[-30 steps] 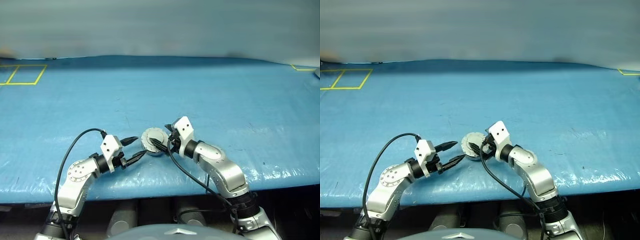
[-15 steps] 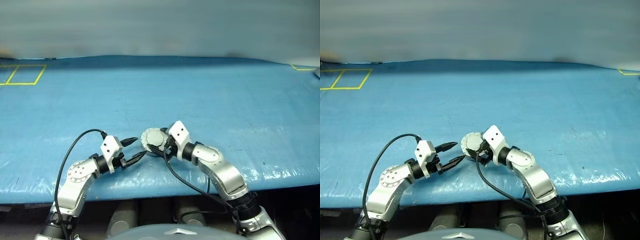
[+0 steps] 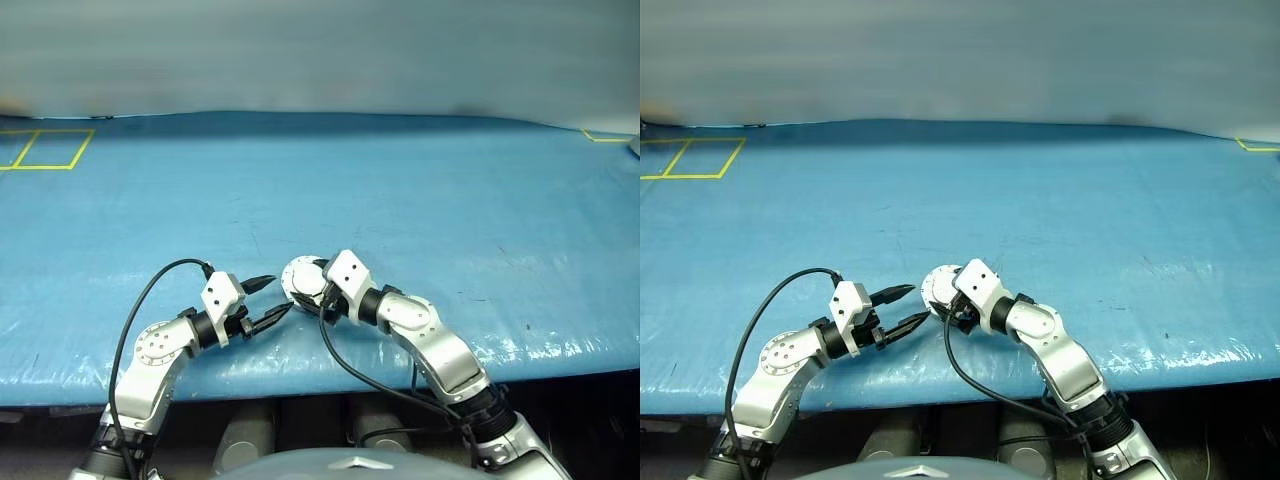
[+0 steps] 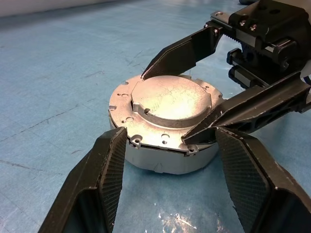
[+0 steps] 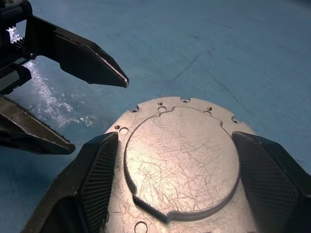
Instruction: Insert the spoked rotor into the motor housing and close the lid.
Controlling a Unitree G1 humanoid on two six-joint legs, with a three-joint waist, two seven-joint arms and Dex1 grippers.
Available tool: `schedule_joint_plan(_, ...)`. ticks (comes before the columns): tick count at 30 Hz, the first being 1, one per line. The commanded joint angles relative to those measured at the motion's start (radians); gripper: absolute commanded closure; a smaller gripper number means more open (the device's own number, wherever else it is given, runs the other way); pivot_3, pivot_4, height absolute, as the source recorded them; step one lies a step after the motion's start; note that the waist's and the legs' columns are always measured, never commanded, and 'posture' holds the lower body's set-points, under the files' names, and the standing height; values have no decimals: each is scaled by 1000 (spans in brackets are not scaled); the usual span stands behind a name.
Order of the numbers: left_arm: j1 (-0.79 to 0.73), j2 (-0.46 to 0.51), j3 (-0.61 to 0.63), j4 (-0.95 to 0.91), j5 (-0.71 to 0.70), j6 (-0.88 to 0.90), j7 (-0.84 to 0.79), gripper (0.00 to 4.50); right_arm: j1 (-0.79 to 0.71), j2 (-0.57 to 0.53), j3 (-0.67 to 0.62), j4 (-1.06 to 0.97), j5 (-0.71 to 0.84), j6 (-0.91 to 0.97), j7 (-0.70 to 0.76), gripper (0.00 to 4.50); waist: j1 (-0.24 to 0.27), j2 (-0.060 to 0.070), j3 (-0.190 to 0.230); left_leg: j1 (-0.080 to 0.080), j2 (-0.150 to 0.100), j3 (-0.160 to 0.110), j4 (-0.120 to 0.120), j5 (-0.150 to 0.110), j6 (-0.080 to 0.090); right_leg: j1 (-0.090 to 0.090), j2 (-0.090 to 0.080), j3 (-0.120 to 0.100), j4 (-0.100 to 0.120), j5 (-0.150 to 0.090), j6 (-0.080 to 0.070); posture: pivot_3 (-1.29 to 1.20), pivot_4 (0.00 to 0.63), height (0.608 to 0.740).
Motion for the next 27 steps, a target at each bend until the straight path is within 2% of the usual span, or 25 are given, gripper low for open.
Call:
schedule_joint_plan(1, 4, 2, 9, -13, 2, -20, 3, 1393, 3, 20, -25, 32, -5, 35, -28, 1465, 0, 0, 0, 0, 0, 0, 0, 0, 0, 0, 0, 0, 0, 0, 0, 0, 150, 740)
schedule_joint_plan(12, -2, 7, 14, -7, 3, -22, 4, 1393, 3, 5, 7, 76, -62, 57, -39, 1462, -1, 0, 0, 6, 1, 0, 0, 0, 0, 1, 0, 0, 0, 0, 0, 0, 150, 740)
schedule_joint_plan(19, -5, 3, 10, -5, 6, -23, 5, 1393, 15, -7, 39, 148, -108, 171, -83, 1462, -1, -1, -7, 11, 3, 1, 0, 0, -1, 5, 0, 0, 0, -1, 0, 0, 150, 740)
schedule_joint_plan(22, -6, 3, 10, -3, 9, -24, 6, 1393, 20, -21, 52, 138, -116, 163, -79, 1462, 0, 0, -10, 15, 4, 1, 0, -4, -7, 9, -2, 0, -1, -1, -1, 0, 150, 740)
schedule_joint_plan(27, -34, -24, 16, 22, 17, -7, 47, 1393, 47, -13, -5, 74, -16, 179, -21, 1462, 9, 2, -12, 14, 3, 1, 0, -4, -7, 10, -9, -2, -3, -1, 0, 0, 150, 740)
